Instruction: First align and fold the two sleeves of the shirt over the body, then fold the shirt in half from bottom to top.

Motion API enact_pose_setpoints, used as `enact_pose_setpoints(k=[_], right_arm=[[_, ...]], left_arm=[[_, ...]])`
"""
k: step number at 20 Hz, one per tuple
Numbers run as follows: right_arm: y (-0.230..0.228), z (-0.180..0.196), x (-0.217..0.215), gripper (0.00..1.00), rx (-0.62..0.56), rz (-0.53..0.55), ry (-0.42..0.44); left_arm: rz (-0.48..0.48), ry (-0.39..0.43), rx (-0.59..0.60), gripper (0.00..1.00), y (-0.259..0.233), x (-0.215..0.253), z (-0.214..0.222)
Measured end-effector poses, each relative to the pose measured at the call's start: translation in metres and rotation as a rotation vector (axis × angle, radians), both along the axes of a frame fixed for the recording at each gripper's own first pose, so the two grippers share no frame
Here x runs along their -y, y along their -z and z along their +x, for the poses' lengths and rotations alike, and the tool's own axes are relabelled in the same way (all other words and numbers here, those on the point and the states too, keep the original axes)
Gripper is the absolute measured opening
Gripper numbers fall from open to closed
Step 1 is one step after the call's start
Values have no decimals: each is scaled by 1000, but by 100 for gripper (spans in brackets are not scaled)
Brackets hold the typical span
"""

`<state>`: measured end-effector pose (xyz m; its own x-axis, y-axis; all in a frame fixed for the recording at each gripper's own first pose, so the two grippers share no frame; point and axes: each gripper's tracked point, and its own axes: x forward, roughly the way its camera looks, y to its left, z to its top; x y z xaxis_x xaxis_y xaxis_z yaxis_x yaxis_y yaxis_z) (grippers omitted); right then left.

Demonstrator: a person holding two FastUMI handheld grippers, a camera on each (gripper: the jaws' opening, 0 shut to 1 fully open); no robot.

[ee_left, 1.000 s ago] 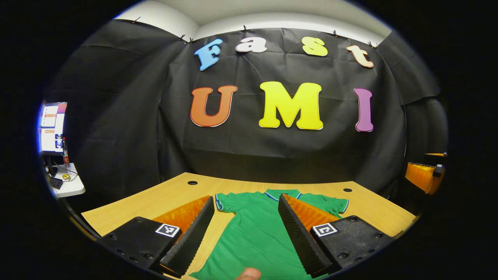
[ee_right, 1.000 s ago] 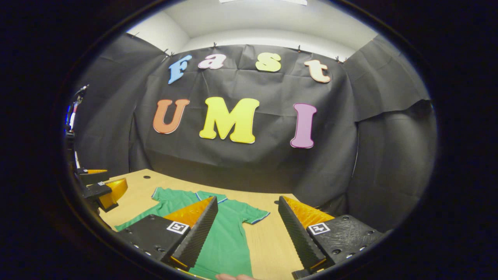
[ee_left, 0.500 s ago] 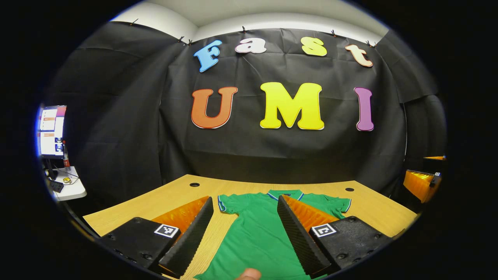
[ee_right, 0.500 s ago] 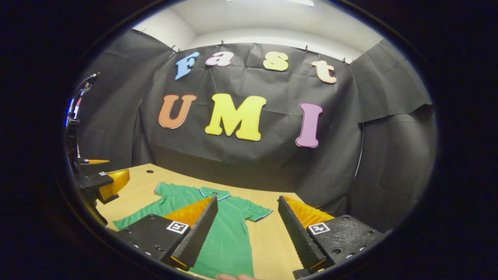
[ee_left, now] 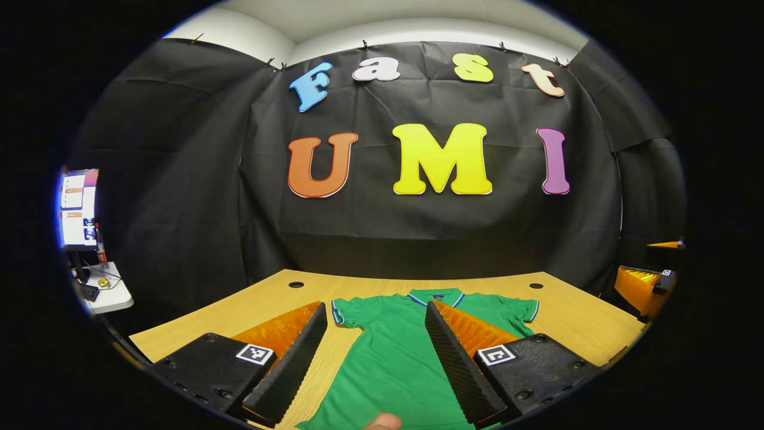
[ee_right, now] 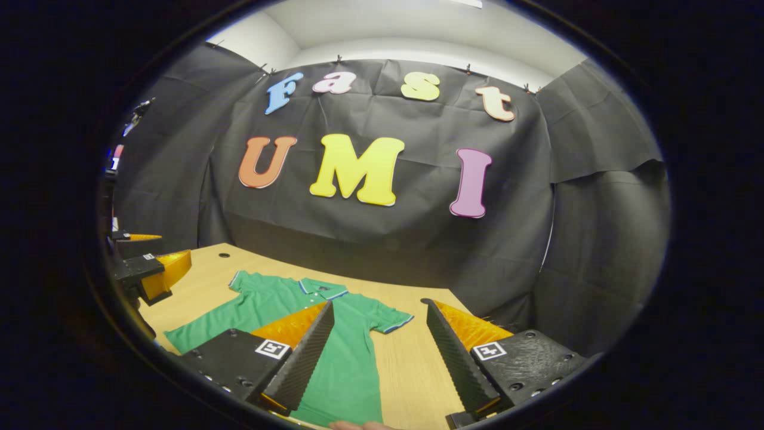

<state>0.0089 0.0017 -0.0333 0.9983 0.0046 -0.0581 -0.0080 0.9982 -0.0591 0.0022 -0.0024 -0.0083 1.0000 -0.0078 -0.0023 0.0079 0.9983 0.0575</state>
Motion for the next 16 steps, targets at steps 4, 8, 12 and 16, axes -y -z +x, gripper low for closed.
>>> enact_pose_setpoints(k=[4,8,12,16], right_arm=[[1,27,7,96,-3,13,15],[10,75,9,95,-33,40,15],[27,138,14,95,-84,72,32],[71,211,22,95,-176,76,81]], left_arm=[[6,-7,2,100,1,-1,3],[-5,-14,3,100,3,-3,7],[-23,-55,2,100,8,-17,16],[-37,-81,5,100,11,-32,26]])
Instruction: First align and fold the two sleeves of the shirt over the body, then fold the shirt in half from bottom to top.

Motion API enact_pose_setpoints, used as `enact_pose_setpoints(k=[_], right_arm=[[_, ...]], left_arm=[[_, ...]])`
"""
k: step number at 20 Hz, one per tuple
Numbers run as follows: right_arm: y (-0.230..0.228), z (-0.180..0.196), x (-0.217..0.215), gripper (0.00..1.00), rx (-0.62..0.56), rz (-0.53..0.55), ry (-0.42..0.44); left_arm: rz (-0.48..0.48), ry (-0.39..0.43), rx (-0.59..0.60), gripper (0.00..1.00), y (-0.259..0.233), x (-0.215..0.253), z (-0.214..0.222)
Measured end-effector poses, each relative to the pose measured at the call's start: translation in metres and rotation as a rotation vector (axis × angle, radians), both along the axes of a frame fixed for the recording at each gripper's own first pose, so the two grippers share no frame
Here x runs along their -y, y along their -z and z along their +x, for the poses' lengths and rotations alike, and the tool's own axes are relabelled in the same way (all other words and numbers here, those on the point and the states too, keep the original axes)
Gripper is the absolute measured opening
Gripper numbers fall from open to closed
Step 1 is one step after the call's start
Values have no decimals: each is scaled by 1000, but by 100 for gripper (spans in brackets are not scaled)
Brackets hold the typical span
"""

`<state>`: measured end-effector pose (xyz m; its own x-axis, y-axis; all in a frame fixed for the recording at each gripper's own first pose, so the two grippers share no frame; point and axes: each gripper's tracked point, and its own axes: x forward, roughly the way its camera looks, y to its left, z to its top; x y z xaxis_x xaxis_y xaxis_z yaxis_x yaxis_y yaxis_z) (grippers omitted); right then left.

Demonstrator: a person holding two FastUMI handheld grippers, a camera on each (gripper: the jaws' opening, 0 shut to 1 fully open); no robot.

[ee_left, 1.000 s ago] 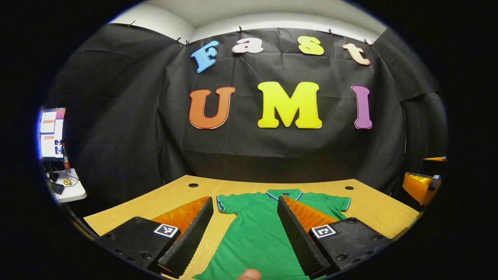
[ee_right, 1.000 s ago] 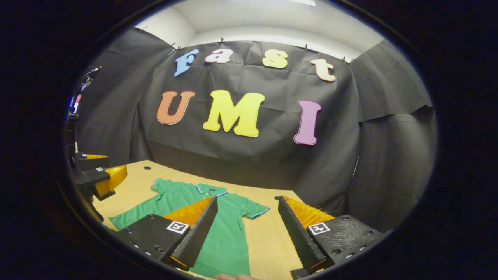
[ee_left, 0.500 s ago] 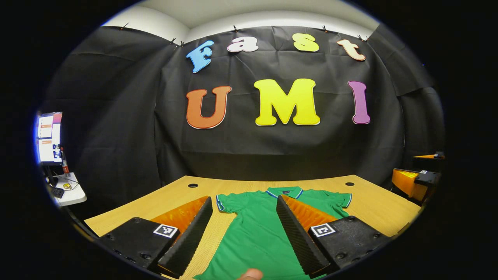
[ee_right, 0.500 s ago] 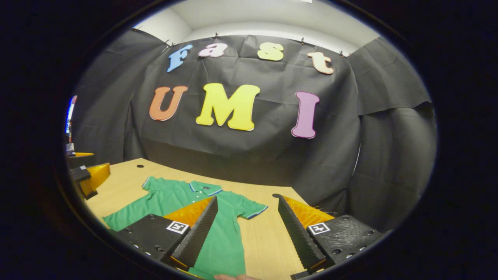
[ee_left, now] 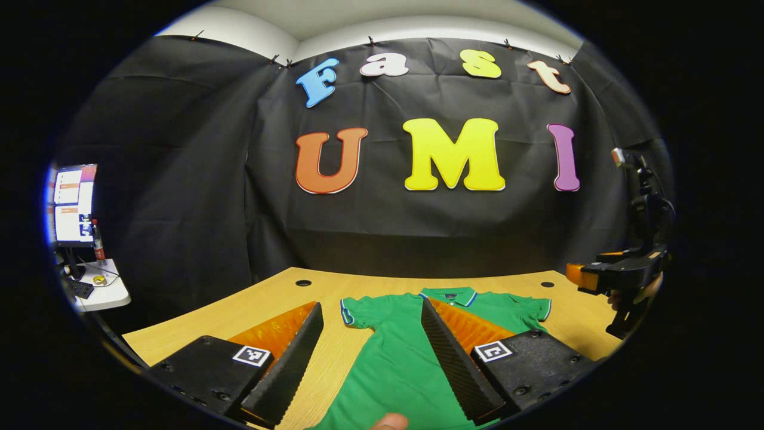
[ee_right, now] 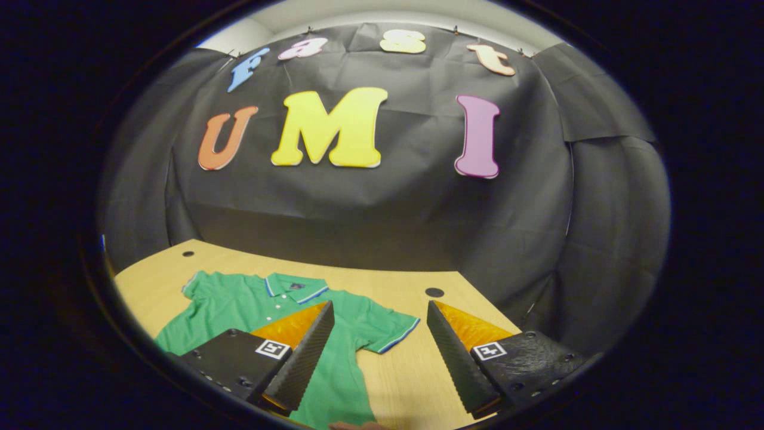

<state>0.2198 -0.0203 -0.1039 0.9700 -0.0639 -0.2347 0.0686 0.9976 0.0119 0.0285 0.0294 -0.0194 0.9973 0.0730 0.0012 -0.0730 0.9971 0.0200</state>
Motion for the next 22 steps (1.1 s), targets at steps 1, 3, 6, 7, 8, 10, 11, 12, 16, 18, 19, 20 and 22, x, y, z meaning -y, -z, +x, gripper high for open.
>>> enact_pose_setpoints(k=[1,3,6,7,8,10,11,12,16,18,19,20,22], right_arm=[[17,17,5,95,-44,4,23],[55,50,13,95,-124,43,59],[106,83,22,95,-253,159,104],[116,90,24,95,-283,224,129],[126,96,21,97,-312,299,137],[136,102,18,92,-348,388,126],[140,103,17,91,-363,380,125],[141,105,18,92,-356,352,114],[139,108,9,88,-363,314,95],[150,104,12,85,-405,298,124],[150,104,9,80,-403,298,122],[152,108,12,80,-401,286,128],[152,112,15,68,-404,300,139]], left_arm=[[-10,-7,2,100,1,-4,3],[-31,-11,-3,100,6,-7,9],[-38,-10,-29,100,18,-8,20],[-31,-10,-43,100,22,-7,22],[-23,-13,-55,100,27,-7,23],[-13,-12,-66,100,31,-5,25],[-10,-7,-69,100,33,-4,26],[-8,-7,-73,100,35,-3,27],[-5,5,-95,100,43,2,30],[0,8,-115,100,49,4,31],[5,4,-123,100,52,3,32],[10,2,-129,100,54,4,33],[9,4,-142,100,57,5,34]])
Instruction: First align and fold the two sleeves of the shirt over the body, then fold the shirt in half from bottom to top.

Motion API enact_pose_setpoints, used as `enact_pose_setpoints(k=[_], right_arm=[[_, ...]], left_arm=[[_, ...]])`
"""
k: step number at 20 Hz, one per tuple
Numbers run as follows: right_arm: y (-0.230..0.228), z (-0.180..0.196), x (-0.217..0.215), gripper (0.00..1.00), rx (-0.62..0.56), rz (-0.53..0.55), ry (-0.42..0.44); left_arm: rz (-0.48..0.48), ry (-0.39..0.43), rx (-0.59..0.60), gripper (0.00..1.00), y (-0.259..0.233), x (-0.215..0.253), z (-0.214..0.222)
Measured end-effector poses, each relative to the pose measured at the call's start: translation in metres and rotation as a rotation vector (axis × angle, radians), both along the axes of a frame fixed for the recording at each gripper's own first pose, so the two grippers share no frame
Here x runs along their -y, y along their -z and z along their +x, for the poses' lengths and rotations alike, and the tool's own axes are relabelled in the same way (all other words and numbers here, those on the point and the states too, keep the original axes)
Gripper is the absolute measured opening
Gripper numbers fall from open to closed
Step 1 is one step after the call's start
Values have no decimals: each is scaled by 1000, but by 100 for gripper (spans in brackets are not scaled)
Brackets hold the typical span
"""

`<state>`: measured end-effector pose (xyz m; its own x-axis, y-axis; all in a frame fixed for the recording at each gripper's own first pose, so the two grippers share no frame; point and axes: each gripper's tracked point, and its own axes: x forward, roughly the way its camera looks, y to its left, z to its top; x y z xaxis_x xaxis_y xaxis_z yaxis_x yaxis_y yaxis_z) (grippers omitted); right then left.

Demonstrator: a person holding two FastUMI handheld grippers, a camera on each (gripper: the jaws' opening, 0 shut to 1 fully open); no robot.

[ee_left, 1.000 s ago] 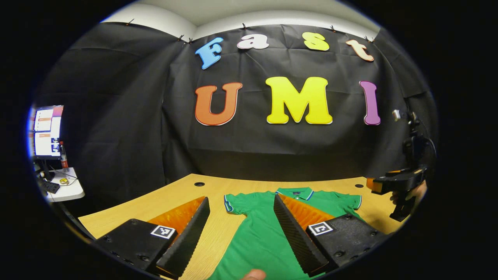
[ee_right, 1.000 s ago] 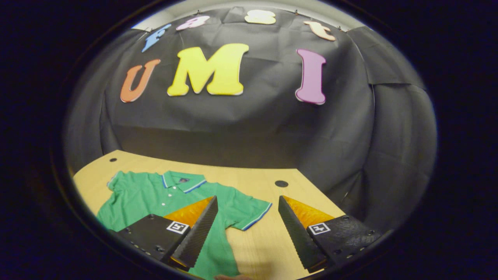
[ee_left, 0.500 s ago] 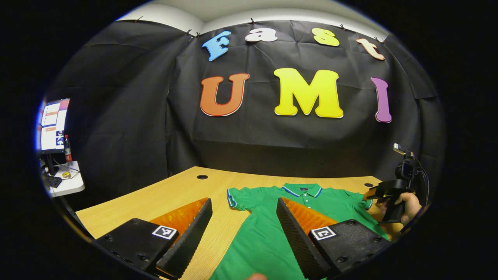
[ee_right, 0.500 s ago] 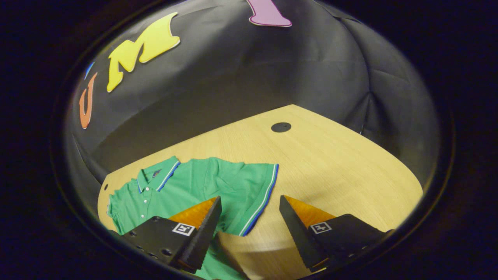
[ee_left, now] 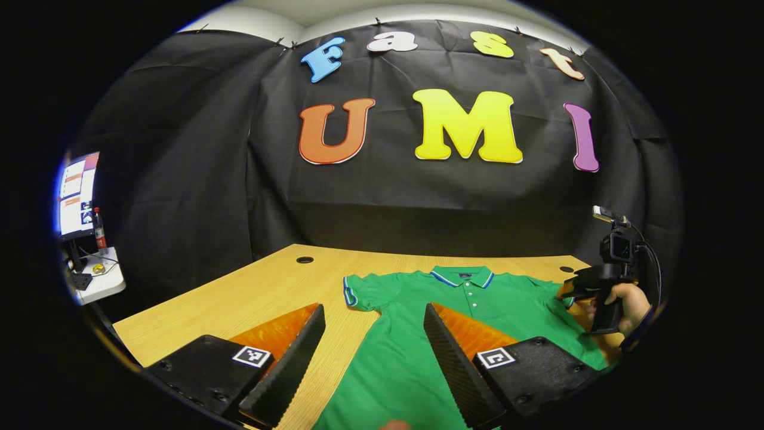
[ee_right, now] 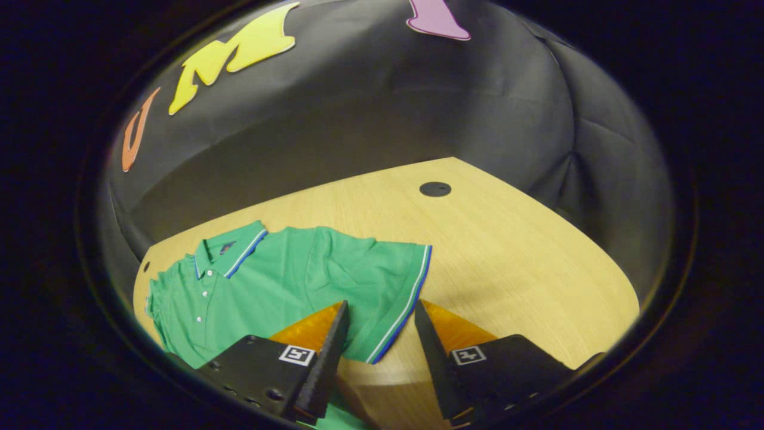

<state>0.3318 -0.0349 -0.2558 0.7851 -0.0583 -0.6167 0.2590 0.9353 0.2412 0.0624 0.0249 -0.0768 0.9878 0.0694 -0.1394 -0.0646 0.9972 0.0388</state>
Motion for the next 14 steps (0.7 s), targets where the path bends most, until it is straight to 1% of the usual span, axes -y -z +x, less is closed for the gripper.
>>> enact_pose_setpoints(k=[1,2,3,5,6,7,10,12,14], right_arm=[[1,2,1,49,2,10,-2],[-1,3,-3,31,5,35,-24],[1,4,-5,25,-2,53,-37],[-1,6,-3,6,-4,51,-66],[-2,6,-2,6,0,34,-76],[-4,8,2,1,1,-1,-87],[-23,9,4,0,40,-112,-139],[-40,12,-2,0,77,-168,-169],[-56,16,-8,0,123,-263,-209]], left_arm=[[-3,2,-5,100,2,1,1],[-4,5,-9,100,3,2,1],[-2,5,-11,100,3,3,1],[-1,6,-10,100,4,4,1],[0,9,-11,100,4,5,1],[2,9,-14,100,4,6,0],[5,6,-18,100,6,4,1],[10,0,-23,100,7,2,1],[5,-1,-20,100,5,0,0]])
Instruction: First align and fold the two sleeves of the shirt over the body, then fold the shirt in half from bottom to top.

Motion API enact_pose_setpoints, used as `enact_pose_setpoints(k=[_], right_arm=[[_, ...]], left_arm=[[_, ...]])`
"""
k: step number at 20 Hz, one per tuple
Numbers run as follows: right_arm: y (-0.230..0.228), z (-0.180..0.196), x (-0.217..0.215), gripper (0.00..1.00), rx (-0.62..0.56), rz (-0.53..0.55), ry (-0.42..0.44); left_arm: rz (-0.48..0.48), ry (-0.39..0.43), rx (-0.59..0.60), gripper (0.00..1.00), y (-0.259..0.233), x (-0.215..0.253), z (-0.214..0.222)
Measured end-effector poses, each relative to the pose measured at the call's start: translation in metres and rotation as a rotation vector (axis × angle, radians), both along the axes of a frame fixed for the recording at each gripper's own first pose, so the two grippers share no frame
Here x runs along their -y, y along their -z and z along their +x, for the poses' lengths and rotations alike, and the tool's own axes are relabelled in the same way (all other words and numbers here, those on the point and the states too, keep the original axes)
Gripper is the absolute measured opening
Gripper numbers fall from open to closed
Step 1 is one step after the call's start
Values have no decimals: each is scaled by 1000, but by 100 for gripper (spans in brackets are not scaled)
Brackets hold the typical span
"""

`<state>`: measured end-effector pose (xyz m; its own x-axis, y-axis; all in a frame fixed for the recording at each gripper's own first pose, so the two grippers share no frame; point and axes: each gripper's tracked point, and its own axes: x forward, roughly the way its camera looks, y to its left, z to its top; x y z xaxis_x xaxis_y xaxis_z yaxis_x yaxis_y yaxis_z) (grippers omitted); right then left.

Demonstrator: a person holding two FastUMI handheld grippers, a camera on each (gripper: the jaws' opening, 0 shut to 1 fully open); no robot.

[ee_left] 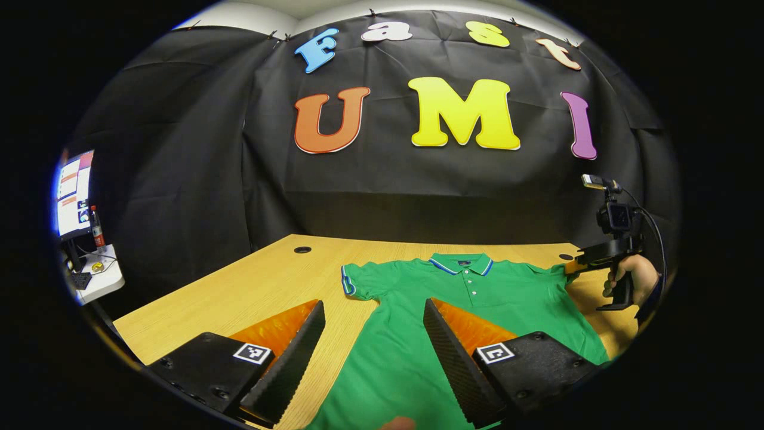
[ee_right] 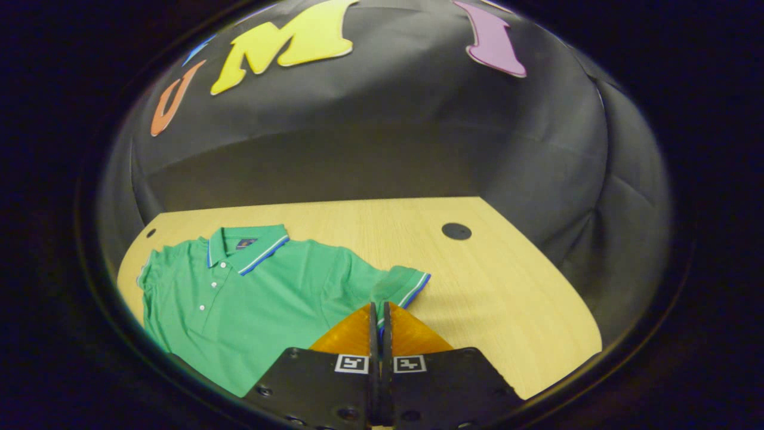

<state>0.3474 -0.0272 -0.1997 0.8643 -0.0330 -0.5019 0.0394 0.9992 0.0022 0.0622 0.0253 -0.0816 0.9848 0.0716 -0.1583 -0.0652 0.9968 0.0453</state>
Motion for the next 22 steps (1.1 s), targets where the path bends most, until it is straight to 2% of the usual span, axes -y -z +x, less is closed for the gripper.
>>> enact_pose_setpoints(k=[4,6,8,11,12,13,17,19,22], right_arm=[[-26,7,-30,1,126,-285,-136],[-31,4,-54,0,154,-335,-188],[-34,2,-71,0,173,-331,-204],[-44,-12,-108,6,196,-218,-251],[-46,-17,-121,4,213,-179,-278],[-57,-24,-131,41,242,-139,-292],[-111,-63,-138,97,344,11,-258],[-128,-86,-135,94,359,57,-247],[-142,-125,-118,96,376,76,-232]], left_arm=[[4,-10,7,100,-3,-4,0],[-3,-6,1,100,-1,-2,1],[-11,-5,-10,100,2,-1,1],[-9,-10,-5,100,0,-2,0],[-5,-13,-2,100,0,-4,1],[0,-18,3,100,-2,-4,1],[25,-38,29,100,-10,-8,0],[25,-60,33,100,-11,-16,1],[-9,-88,37,100,-15,-25,3]])
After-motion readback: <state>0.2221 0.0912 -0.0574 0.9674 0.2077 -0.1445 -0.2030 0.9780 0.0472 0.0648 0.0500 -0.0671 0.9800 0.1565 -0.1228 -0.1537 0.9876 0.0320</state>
